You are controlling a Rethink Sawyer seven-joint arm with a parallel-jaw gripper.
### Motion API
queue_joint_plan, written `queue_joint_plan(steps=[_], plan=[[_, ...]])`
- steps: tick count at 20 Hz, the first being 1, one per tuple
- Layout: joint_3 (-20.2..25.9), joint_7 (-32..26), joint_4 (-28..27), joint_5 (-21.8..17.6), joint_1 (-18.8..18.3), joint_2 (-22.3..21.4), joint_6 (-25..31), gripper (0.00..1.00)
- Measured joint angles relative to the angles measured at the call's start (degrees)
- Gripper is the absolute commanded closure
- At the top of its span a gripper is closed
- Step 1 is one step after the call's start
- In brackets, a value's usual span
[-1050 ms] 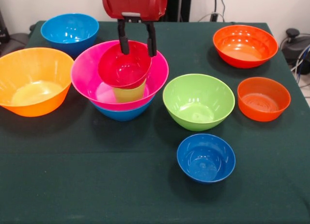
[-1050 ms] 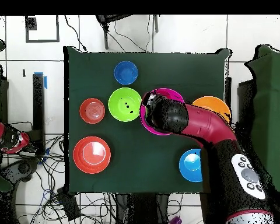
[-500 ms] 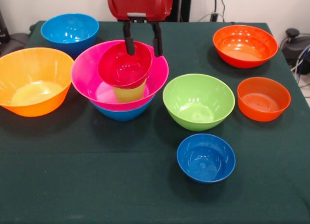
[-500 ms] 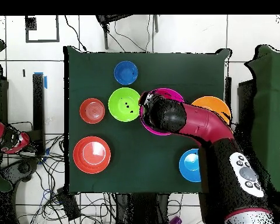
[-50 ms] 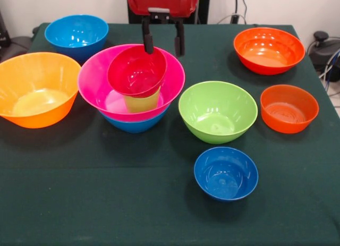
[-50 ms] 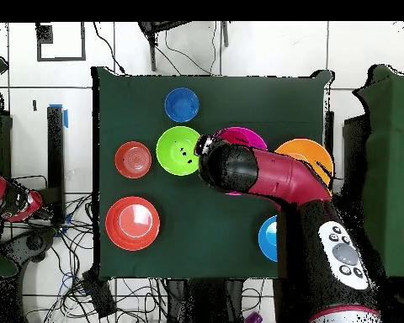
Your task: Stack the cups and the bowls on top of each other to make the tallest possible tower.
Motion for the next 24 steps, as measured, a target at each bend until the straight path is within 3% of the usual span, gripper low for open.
queue_joint_plan(steps=[7, 11, 16, 24], plan=[[-2.3, 0.0, -1.2, 0.4, 3.0, -4.6, 5.8, 0.00], [-2.3, 0.0, -1.3, 1.8, 2.9, -6.1, 5.8, 0.00], [-2.5, 0.0, -1.9, 2.6, 3.8, -6.5, 5.8, 0.00], [-2.8, 0.2, -3.4, 4.5, 8.4, -5.5, 5.8, 0.00]])
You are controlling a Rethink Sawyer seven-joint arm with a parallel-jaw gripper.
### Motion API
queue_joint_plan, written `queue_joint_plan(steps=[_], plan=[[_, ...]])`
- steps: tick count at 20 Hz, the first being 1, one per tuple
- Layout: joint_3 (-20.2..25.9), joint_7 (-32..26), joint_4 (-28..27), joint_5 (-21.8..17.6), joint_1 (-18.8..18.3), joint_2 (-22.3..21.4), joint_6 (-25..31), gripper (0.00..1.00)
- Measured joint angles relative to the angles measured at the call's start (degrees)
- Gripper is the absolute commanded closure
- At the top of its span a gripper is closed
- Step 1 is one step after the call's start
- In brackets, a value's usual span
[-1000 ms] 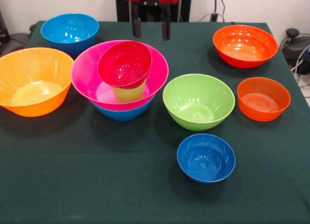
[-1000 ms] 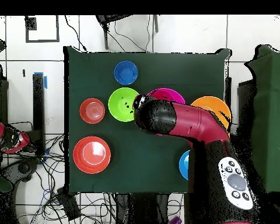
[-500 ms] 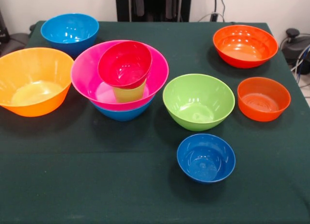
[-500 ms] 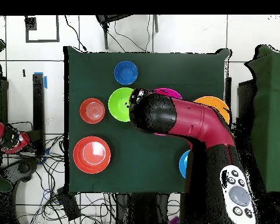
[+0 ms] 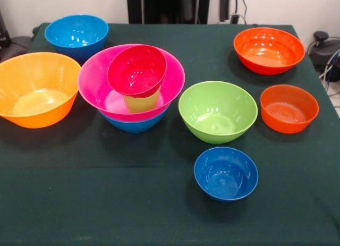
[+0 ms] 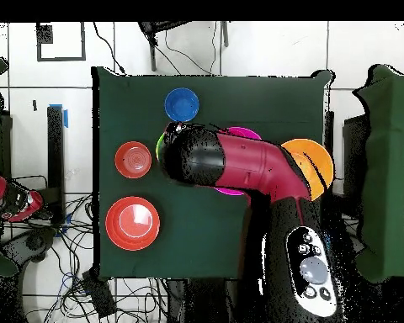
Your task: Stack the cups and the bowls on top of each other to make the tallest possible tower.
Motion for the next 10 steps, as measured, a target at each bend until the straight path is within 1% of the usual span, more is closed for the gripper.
queue_joint_plan(steps=[4, 10], plan=[[-0.1, 0.0, -0.1, 0.9, 2.5, 0.9, 0.0, 0.00], [-0.5, 0.0, 0.0, 1.7, 3.8, 1.9, 0.0, 0.00]])
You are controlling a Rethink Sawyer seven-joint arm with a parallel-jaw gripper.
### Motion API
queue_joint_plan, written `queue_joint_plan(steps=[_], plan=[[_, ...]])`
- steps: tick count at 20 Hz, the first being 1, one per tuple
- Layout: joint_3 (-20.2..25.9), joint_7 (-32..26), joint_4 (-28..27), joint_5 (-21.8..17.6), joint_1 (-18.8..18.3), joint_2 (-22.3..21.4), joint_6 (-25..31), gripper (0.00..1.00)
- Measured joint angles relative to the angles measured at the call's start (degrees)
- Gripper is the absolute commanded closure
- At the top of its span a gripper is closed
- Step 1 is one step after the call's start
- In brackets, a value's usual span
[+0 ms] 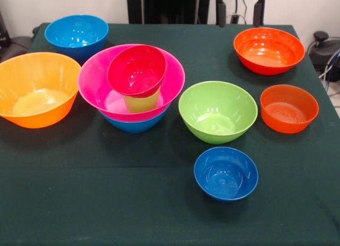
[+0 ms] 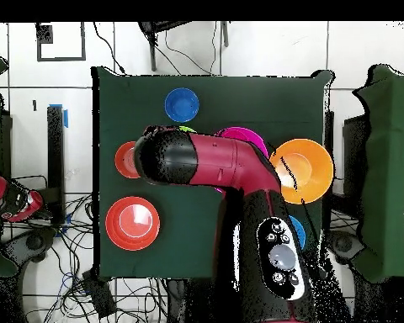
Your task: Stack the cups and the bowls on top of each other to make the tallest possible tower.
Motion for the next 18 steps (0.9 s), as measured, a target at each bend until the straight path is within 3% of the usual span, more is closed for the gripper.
queue_joint_plan(steps=[5, 18], plan=[[0.0, 0.0, 1.5, 0.7, 0.1, 1.0, -0.8, 0.00], [0.9, 0.0, 8.4, 1.3, -1.2, 5.1, -9.0, 0.00]])
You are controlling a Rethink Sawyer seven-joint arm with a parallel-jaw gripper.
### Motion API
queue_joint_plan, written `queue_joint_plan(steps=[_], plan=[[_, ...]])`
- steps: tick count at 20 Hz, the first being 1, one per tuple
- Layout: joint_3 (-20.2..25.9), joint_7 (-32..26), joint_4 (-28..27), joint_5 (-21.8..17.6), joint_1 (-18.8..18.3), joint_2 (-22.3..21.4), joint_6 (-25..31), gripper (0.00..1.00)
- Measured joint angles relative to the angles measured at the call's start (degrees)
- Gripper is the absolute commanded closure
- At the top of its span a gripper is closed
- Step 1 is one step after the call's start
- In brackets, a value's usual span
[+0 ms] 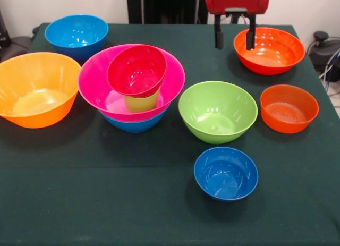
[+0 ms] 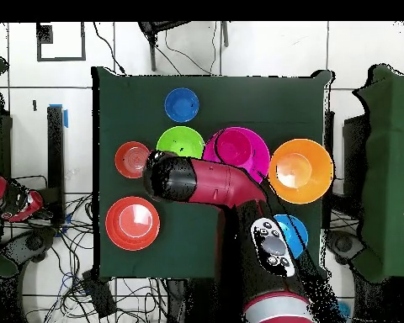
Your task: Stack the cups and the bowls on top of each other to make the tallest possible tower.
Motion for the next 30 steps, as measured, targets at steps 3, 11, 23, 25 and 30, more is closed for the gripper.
queue_joint_plan(steps=[3, 11, 23, 25, 30], plan=[[0.4, 0.0, 1.5, 0.0, 0.0, 1.4, -1.9, 0.00], [0.7, 0.0, 4.1, -0.5, 0.2, 4.7, -7.3, 0.00], [1.2, 0.0, 4.5, -8.6, 0.1, 6.8, -13.7, 0.00], [1.1, 0.0, 4.4, -10.1, 0.4, 6.8, -14.0, 0.00], [0.7, 0.0, 3.2, -13.0, 1.5, 7.6, -14.5, 0.00]])
